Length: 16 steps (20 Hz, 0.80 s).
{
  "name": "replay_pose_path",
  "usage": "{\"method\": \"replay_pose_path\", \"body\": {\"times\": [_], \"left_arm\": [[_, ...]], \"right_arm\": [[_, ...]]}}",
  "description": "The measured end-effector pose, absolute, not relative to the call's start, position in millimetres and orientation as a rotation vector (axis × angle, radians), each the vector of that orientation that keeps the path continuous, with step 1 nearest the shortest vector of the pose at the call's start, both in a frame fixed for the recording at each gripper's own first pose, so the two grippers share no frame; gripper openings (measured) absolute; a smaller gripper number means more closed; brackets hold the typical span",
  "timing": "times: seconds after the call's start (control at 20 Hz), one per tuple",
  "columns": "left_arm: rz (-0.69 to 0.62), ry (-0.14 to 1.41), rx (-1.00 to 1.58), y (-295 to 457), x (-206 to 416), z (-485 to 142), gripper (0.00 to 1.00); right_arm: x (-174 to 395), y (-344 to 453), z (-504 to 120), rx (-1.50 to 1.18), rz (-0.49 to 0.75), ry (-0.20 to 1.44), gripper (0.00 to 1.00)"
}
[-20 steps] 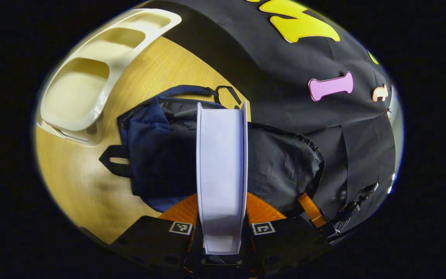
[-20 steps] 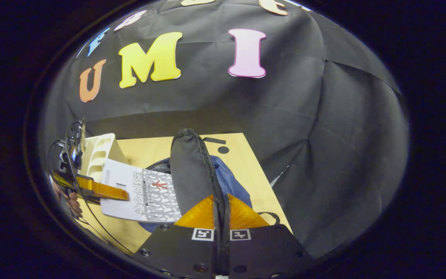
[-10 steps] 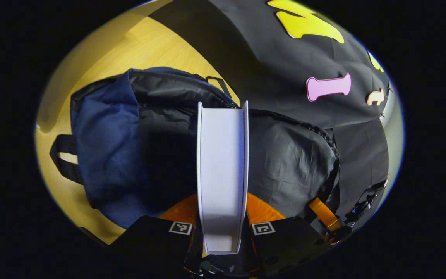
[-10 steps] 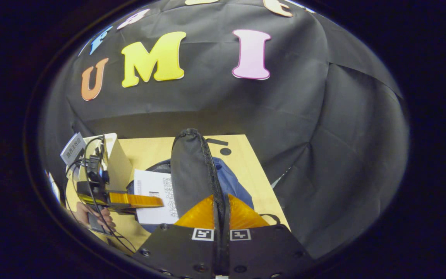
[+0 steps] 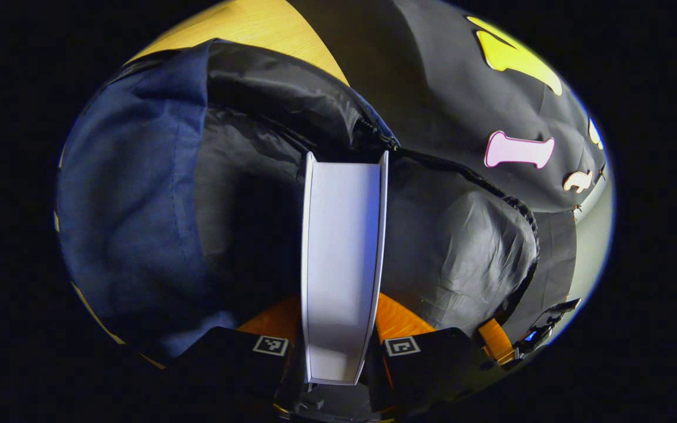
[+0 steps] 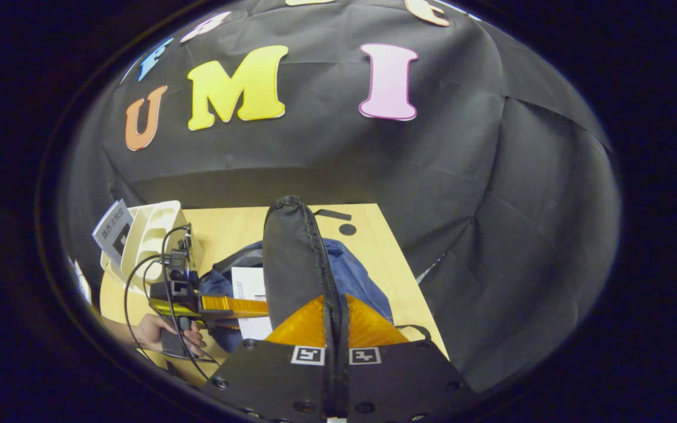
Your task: Open the schoolbag, grab two books from the bookshelf and put them into the schoolbag.
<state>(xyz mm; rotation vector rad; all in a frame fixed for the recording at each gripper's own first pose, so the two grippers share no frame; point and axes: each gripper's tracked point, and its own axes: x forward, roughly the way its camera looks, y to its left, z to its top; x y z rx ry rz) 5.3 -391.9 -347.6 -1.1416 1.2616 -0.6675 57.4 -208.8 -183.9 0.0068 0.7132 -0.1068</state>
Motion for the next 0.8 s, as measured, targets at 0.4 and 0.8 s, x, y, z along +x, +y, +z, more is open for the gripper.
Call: {"method": "replay_pose_path", "body": {"times": [0.4,0.8], "left_arm": [[-0.551,1.424,-0.81,-371.3,-0.3,-386.3,0.95],[-0.51,1.392,-0.283,-295.9,-6.6,-307.3,0.98]], "right_arm": [[58.6,-198.2,-190.5,0.001,-0.099,0.717,0.0],[64.0,-188.3,-191.2,-0.013,-0.086,0.71,0.0]]}}
